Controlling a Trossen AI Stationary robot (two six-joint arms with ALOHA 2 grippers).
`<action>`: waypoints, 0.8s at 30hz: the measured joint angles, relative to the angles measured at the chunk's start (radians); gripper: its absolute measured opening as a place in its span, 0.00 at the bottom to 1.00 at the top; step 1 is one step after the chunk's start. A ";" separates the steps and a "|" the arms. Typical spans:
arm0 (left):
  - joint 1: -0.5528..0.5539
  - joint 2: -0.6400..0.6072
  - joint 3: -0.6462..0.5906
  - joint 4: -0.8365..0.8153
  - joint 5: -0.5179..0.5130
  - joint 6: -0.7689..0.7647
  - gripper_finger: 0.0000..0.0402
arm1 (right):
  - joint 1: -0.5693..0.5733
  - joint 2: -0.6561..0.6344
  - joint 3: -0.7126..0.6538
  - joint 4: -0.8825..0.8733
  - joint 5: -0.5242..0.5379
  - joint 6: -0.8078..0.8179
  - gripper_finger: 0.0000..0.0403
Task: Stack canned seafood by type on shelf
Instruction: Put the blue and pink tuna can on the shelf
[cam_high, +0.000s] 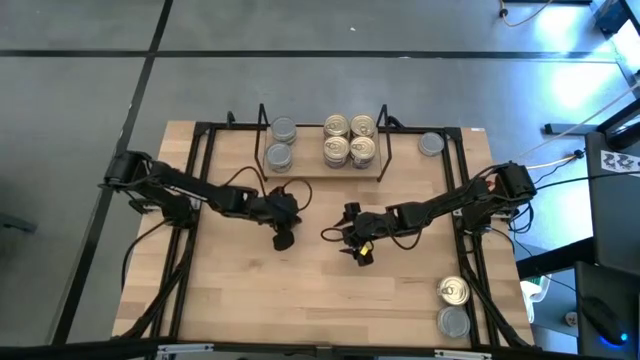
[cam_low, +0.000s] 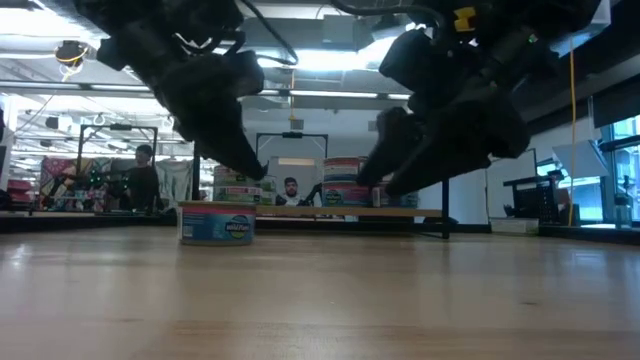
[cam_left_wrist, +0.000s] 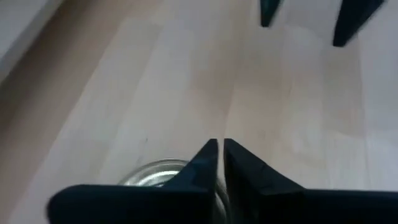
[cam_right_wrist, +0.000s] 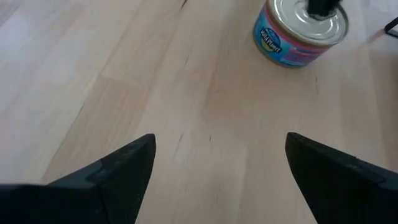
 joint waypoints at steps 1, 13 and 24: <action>0.007 -0.005 0.003 -0.006 0.008 0.006 0.09 | 0.000 0.000 0.000 -0.002 0.000 0.009 0.88; 0.036 -0.079 -0.112 0.038 0.034 0.135 0.44 | 0.000 0.016 0.000 0.130 -0.046 0.055 0.88; 0.038 -0.080 -0.300 0.347 0.032 0.230 0.45 | -0.001 0.162 0.092 0.351 -0.018 -0.128 0.88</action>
